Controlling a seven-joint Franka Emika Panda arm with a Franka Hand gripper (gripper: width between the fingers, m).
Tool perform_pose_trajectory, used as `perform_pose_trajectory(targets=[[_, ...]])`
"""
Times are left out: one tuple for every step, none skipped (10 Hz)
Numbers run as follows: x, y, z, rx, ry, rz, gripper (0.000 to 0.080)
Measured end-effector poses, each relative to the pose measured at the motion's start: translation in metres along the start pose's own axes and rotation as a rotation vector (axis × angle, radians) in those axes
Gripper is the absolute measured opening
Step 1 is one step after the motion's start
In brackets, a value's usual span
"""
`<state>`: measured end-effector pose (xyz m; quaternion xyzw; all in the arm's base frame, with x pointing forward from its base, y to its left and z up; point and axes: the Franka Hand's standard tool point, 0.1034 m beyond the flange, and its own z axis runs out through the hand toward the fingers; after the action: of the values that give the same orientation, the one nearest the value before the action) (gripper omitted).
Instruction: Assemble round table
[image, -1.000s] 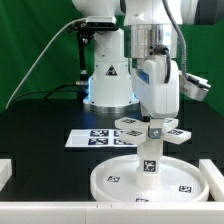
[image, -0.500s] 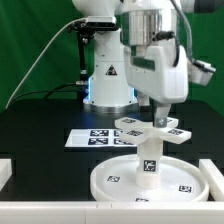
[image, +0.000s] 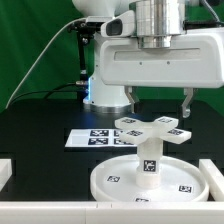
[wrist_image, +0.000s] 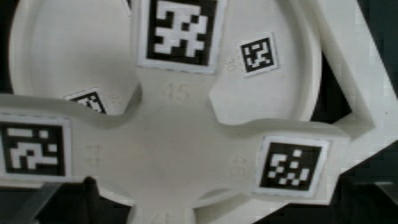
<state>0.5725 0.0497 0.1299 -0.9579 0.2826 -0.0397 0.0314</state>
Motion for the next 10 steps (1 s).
perform_pose_trajectory(targets=[[0.001, 0.001, 0.000, -0.001, 0.000, -0.088, 0.0649], [0.001, 0.002, 0.000, -0.002, 0.000, -0.159, 0.0649], [0.002, 0.004, 0.002, -0.006, 0.003, -0.263, 0.0649], [0.002, 0.010, 0.009, -0.021, 0.013, -0.402, 0.0649], [0.003, 0.016, 0.012, -0.028, 0.019, -0.516, 0.0649], [0.004, 0.017, 0.013, -0.035, 0.027, -0.604, 0.0649], [0.004, 0.017, 0.012, -0.036, 0.027, -0.617, 0.0649], [0.004, 0.018, 0.012, -0.037, 0.026, -0.632, 0.0649], [0.003, 0.017, 0.013, -0.037, 0.023, -0.611, 0.0649], [0.000, 0.014, 0.014, -0.035, 0.018, -0.587, 0.0649]])
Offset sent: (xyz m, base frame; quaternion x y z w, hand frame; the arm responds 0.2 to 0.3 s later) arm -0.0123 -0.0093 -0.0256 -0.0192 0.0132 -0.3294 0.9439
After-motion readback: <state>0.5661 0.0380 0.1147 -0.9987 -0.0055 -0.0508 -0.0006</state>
